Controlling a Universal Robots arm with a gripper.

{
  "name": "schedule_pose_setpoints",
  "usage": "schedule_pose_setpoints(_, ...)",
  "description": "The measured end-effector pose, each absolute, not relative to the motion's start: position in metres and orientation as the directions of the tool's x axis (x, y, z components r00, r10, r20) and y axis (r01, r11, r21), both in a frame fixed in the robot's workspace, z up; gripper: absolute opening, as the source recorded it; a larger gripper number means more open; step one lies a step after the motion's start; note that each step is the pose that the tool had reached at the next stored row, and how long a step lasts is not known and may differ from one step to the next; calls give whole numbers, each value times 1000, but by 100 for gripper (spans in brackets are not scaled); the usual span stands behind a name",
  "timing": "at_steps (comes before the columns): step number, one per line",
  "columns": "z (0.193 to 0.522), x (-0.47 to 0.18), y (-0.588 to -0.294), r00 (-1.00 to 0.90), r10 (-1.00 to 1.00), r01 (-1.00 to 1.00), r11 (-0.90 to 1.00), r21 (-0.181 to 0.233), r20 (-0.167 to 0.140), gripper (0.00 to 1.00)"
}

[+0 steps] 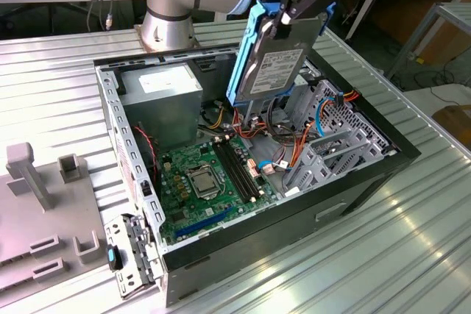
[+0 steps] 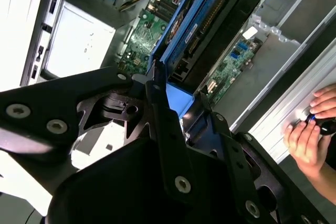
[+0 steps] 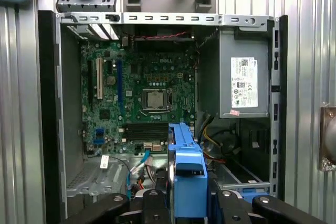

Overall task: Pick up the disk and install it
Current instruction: 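Insert the disk into the insertion slot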

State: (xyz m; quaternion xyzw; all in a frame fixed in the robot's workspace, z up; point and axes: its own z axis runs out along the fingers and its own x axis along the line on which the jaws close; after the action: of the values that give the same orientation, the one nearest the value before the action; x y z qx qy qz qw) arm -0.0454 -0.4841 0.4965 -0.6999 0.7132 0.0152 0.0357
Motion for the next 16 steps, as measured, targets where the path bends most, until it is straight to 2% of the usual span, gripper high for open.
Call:
schedule_pose_setpoints(2,496,-42,-485,-18,-997,-999,20,-28,-69,37)
schedule_pose_setpoints(5,496,-41,-491,-18,-999,-999,19,-29,-38,37)
schedule_pose_setpoints(10,495,-28,-497,-18,-999,-999,19,-29,-37,37)
schedule_pose_setpoints(16,495,-24,-518,-18,-999,-999,19,-29,-37,37)
